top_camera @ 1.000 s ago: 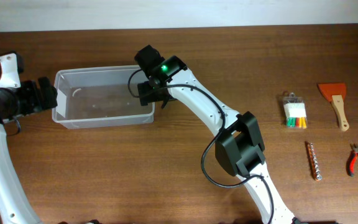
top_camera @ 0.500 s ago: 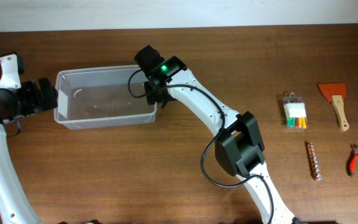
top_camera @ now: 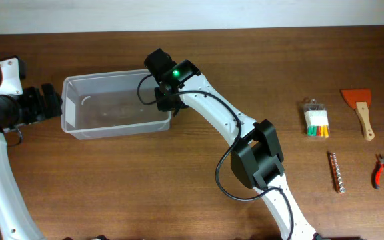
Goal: Pack container
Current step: 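Drag the gripped container rightward to the table center with the right gripper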
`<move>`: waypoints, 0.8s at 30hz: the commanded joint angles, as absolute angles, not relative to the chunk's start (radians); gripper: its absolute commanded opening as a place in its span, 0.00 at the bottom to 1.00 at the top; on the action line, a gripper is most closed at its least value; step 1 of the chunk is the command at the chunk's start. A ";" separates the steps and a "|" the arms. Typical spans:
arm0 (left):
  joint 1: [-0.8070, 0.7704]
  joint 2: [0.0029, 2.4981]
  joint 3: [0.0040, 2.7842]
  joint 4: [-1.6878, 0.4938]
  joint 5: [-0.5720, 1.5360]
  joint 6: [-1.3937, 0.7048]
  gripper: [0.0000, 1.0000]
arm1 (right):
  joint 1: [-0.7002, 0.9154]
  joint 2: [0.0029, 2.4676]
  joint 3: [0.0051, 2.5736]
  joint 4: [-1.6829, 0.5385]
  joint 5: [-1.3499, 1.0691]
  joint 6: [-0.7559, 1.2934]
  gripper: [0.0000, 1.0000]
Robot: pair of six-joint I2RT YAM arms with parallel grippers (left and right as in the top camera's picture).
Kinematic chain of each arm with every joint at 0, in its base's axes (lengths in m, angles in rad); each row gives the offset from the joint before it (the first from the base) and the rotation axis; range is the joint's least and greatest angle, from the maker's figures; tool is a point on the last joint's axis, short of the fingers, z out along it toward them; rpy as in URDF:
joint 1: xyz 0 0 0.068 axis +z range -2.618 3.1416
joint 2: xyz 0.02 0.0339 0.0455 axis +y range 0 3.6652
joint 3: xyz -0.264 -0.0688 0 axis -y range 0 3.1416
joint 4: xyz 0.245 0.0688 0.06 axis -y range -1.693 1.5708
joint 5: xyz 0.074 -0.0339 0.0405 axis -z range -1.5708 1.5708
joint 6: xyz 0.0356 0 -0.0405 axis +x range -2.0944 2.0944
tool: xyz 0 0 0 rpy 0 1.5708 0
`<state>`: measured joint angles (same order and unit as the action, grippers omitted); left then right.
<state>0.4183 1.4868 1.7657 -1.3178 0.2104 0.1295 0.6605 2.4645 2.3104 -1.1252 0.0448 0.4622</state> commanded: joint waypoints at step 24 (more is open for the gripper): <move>0.422 1.491 1.787 -1.322 0.221 0.121 0.99 | 0.626 2.473 2.444 -1.242 0.117 0.442 0.04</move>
